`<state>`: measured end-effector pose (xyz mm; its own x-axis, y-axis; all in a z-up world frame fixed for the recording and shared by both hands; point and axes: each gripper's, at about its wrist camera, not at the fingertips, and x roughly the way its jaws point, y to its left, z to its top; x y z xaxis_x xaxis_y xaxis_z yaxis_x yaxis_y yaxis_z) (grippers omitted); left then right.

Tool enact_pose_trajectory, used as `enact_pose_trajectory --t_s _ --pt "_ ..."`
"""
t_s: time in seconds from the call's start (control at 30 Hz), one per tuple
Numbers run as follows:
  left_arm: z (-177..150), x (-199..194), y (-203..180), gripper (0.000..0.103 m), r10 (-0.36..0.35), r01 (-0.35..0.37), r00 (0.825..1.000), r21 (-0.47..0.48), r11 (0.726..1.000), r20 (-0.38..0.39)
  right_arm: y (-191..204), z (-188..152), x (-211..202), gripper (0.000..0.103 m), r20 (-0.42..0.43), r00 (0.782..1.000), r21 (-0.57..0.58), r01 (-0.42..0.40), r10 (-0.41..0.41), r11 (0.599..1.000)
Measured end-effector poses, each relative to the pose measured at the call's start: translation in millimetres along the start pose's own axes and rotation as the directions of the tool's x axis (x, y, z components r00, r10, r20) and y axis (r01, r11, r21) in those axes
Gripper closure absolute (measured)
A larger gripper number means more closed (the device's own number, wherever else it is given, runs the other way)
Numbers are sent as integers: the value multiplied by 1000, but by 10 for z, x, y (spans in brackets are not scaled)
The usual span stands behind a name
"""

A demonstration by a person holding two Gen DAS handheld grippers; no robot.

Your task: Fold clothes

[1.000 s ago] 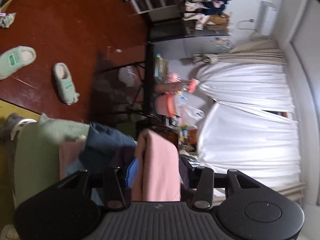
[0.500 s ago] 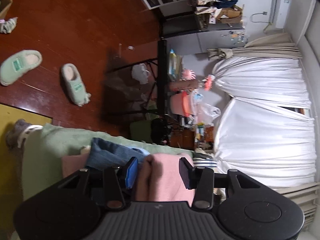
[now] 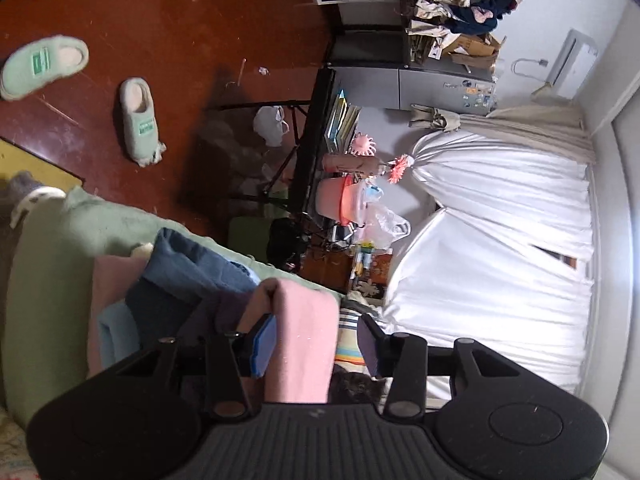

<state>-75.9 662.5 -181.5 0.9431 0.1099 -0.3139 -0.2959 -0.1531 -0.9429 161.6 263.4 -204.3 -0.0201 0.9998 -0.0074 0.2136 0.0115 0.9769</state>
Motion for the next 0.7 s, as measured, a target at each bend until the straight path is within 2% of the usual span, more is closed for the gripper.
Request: enact_pose_trajectory --t_s 0.23,0.43,0.6,0.7 --pt "79 180 52 60 32 -31 999 -24 999 22 33 -7 -31 99 6 1000 -1 0 0 1000" --pt "86 130 142 60 -64 67 997 -122 990 32 -31 -8 -90 99 9 1000 0 9 -9 1000" --pt "-59 143 80 60 -58 58 998 -91 994 3 -97 16 -64 99 4 1000 24 16 -17 1000" --pt "-65 198 64 61 -42 44 999 -75 996 35 -83 28 -69 99 3 1000 25 8 -8 1000"
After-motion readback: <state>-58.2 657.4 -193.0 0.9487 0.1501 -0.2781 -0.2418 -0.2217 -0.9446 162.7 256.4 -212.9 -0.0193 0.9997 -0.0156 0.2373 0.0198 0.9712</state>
